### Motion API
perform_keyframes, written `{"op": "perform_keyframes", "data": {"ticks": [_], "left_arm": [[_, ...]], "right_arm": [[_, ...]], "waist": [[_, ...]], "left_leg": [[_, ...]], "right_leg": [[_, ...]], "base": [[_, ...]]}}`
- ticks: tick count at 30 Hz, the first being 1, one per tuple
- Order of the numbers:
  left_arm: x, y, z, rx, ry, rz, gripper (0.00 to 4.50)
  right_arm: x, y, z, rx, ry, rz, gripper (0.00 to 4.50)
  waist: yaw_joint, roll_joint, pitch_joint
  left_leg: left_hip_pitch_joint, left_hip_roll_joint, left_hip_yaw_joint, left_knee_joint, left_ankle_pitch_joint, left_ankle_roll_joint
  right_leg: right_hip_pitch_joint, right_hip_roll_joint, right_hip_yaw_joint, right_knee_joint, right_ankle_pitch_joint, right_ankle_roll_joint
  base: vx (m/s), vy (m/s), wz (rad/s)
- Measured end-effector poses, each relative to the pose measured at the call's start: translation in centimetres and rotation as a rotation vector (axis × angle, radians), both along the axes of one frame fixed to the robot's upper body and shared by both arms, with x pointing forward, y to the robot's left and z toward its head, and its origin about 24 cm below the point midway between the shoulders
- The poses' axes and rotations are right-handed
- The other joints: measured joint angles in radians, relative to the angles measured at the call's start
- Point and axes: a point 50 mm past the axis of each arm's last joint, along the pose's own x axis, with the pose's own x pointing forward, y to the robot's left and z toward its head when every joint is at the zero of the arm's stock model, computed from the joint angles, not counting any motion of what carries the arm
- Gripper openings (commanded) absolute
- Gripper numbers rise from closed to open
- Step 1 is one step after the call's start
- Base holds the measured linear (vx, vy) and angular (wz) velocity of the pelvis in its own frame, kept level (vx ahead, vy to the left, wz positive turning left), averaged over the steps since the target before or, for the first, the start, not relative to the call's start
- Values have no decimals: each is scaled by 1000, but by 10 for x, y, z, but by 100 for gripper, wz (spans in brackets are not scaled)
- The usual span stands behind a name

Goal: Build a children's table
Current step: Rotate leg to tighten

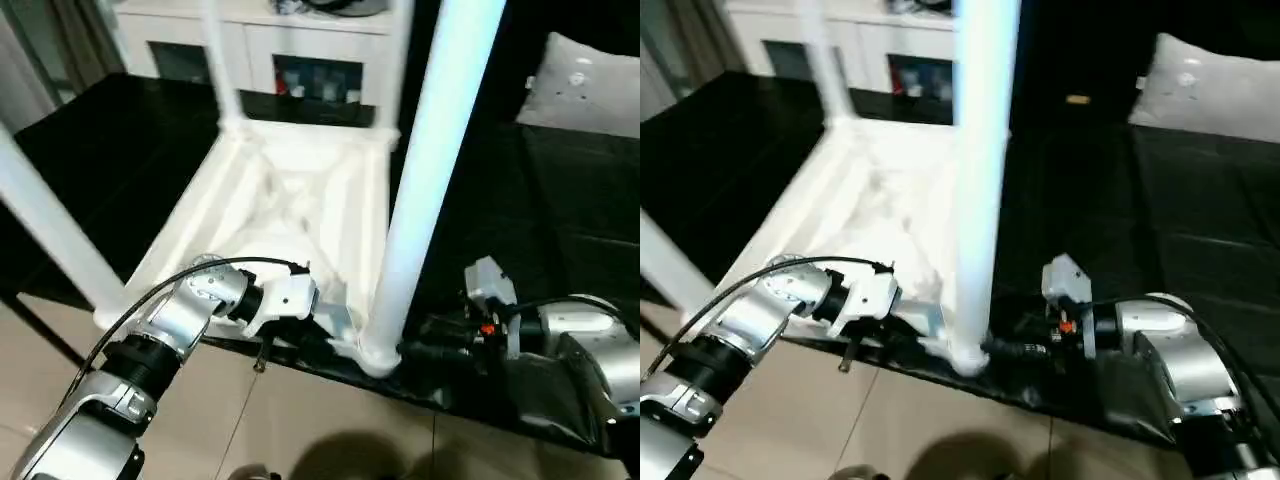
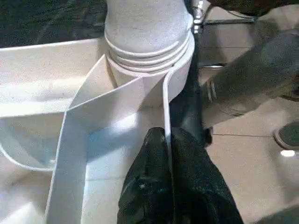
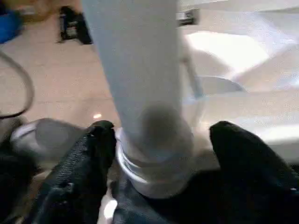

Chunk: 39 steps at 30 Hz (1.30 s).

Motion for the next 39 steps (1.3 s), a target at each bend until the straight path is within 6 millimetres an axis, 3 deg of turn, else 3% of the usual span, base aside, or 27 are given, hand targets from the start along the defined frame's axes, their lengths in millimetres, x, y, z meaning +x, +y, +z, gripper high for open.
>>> {"op": "perform_keyframes", "data": {"ticks": [7,9,13,17,22,25,28,31,34,35,36,37,38,39], "left_arm": [[-1,-5,0,-1,-3,-34,0],[-1,-5,0,1,-3,-35,0],[-1,-5,0,2,2,-42,0],[-2,-5,0,0,14,-54,0],[-2,-10,-1,-19,66,-10,0],[1,-14,-2,-29,73,50,0],[7,-15,-4,-35,75,158,0],[13,-21,-6,-52,60,286,0],[19,-32,-10,-67,44,422,0],[21,-35,-10,-70,37,452,0],[23,-41,-10,-74,30,486,0],[23,-44,-11,-75,26,511,0],[24,-46,-13,-77,24,539,0],[26,-50,-13,-88,16,567,0]], "right_arm": [[1,8,-4,16,26,48,277],[1,8,-5,18,30,51,238],[0,8,-6,29,51,57,212],[-4,8,-7,41,65,57,201],[-17,8,-12,110,101,-70,198],[-21,9,-13,125,104,-180,198],[-19,13,-17,148,92,-351,198],[-9,20,-20,160,67,-558,198],[5,33,-22,161,38,-780,198],[9,36,-22,158,32,-837,198],[12,39,-23,154,21,-907,198],[15,41,-23,149,12,-944,198],[18,43,-25,142,6,-976,198],[23,45,-23,133,-8,-1009,198]], "waist": [[7,0,0],[7,0,0],[7,1,-1],[10,1,-1],[22,4,-2],[18,3,-2],[-15,3,-1],[-68,3,0],[-130,17,5],[-141,20,8],[-147,11,10],[-146,-7,12],[-148,-20,17],[-147,-19,19]], "left_leg": [[0,0,0,1,0,-1],[0,0,0,1,0,-1],[0,0,0,1,0,-1],[0,0,0,1,0,-1],[2,0,1,0,-1,-1],[12,0,1,0,0,-2],[14,0,1,-1,1,-4],[14,0,-4,0,2,-6],[6,11,-30,-1,2,-6],[6,17,-33,-3,2,-7],[14,12,-30,0,2,-7],[28,1,-23,0,0,-10],[40,-13,-26,6,-6,-18],[41,-15,-26,30,-27,-17]], "right_leg": [[0,0,0,1,0,0],[0,0,0,1,0,1],[0,0,0,0,0,1],[0,0,0,0,0,0],[2,0,0,0,-1,1],[7,0,0,0,-1,2],[10,0,-1,-2,-1,3],[10,0,-11,-12,-1,3],[31,0,-64,-57,-1,3],[35,1,-69,-48,-7,8],[31,0,-36,1,-37,9],[27,-2,-9,23,-40,8],[18,-1,-1,25,-35,10],[14,-3,-15,20,-36,10]], "base": [[0,0,0],[0,0,0],[0,0,0],[0,0,0],[0,0,0],[0,0,0],[0,0,0],[0,0,0],[-45,32,-19],[-57,4,-13],[-57,4,-13],[0,0,0],[0,0,0],[0,0,0]]}}
